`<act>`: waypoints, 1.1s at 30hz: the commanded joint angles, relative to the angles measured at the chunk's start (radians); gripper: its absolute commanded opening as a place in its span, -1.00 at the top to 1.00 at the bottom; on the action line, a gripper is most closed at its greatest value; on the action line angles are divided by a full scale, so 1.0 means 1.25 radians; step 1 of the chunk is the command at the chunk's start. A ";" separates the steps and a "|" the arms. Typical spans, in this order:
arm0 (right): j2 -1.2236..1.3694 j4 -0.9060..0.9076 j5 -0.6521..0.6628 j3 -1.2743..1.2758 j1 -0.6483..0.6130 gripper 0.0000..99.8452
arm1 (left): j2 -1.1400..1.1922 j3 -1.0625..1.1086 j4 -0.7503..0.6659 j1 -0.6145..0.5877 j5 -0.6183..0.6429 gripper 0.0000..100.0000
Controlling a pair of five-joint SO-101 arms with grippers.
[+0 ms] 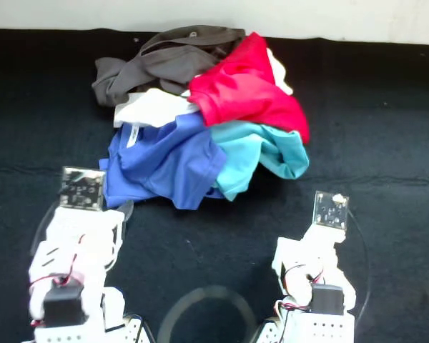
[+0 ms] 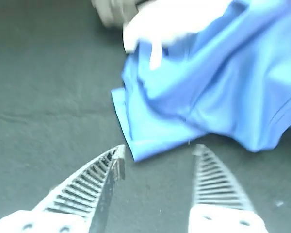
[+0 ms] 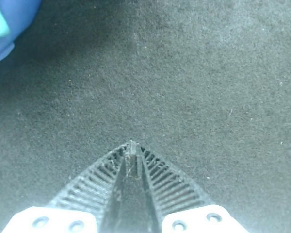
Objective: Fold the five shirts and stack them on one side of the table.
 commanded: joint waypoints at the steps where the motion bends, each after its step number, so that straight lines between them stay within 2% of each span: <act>1: -0.007 0.004 -0.004 0.100 -0.002 0.99 | 0.062 -0.154 0.029 0.007 0.011 0.45; 4: -0.007 0.004 -0.004 0.100 -0.002 0.99 | 0.212 -0.276 0.031 0.007 0.012 0.45; 9: -0.007 0.004 -0.004 0.100 -0.002 0.99 | 0.565 -0.526 0.032 0.009 0.014 0.44; 11: -0.007 0.004 -0.004 0.100 -0.002 0.99 | 0.695 -0.620 0.042 0.034 0.015 0.38; 17: -0.007 0.004 -0.004 0.100 -0.002 0.99 | 1.015 -0.891 0.151 0.161 0.152 0.16; 21: -0.007 0.004 -0.004 0.100 -0.002 0.99 | 1.226 -1.056 0.151 0.240 0.231 0.17; 25: -0.007 0.004 -0.004 0.100 -0.002 0.99 | 1.453 -1.243 0.151 0.285 0.249 0.17; 33: -0.007 0.004 -0.004 0.100 -0.002 0.99 | 1.914 -1.625 0.153 0.293 0.248 0.19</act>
